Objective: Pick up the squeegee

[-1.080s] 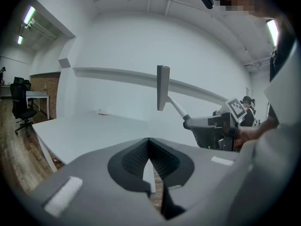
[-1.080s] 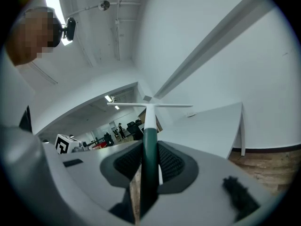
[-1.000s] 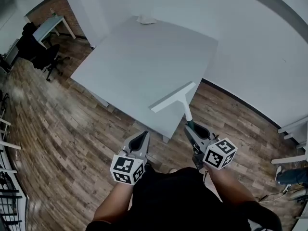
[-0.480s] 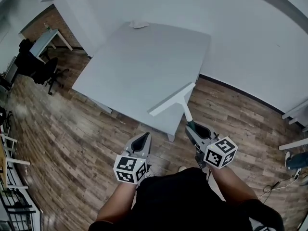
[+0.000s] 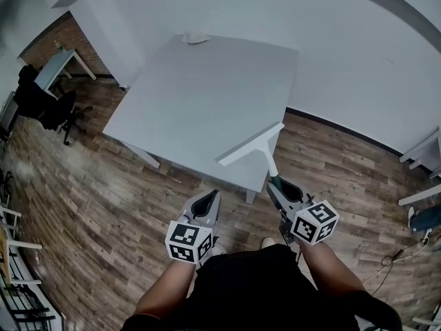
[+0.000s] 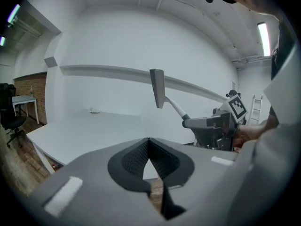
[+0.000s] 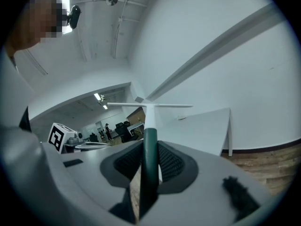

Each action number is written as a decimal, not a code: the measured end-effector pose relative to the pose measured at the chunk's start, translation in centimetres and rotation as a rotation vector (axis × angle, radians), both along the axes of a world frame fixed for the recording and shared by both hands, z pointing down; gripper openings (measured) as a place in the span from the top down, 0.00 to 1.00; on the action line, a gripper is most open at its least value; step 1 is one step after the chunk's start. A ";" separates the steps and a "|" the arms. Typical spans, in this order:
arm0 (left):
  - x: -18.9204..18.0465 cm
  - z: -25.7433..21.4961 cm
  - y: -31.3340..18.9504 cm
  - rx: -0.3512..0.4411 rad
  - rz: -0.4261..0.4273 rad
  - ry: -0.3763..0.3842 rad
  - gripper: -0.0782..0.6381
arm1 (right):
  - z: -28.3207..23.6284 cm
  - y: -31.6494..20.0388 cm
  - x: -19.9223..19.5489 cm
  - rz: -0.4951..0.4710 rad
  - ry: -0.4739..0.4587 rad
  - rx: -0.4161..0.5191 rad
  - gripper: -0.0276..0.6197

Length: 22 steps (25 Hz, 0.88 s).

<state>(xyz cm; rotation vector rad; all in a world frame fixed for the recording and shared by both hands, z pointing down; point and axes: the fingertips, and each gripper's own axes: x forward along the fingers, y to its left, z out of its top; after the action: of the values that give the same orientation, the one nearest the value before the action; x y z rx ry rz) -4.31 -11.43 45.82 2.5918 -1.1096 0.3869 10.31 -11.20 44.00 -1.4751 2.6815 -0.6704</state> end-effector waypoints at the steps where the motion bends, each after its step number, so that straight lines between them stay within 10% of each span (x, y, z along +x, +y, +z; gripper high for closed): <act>1: -0.5 0.1 0.2 0.000 0.001 0.004 0.88 | -0.1 0.1 -0.3 0.007 0.022 0.011 0.80; 22: -1.5 0.0 1.3 0.007 -0.001 0.039 0.88 | -0.7 0.9 -0.6 -0.012 0.092 -0.001 0.80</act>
<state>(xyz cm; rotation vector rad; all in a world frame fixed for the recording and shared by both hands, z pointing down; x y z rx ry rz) -5.81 -10.09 45.78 2.5934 -1.1014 0.3311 9.68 -10.32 43.29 -1.5284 2.7596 -0.6197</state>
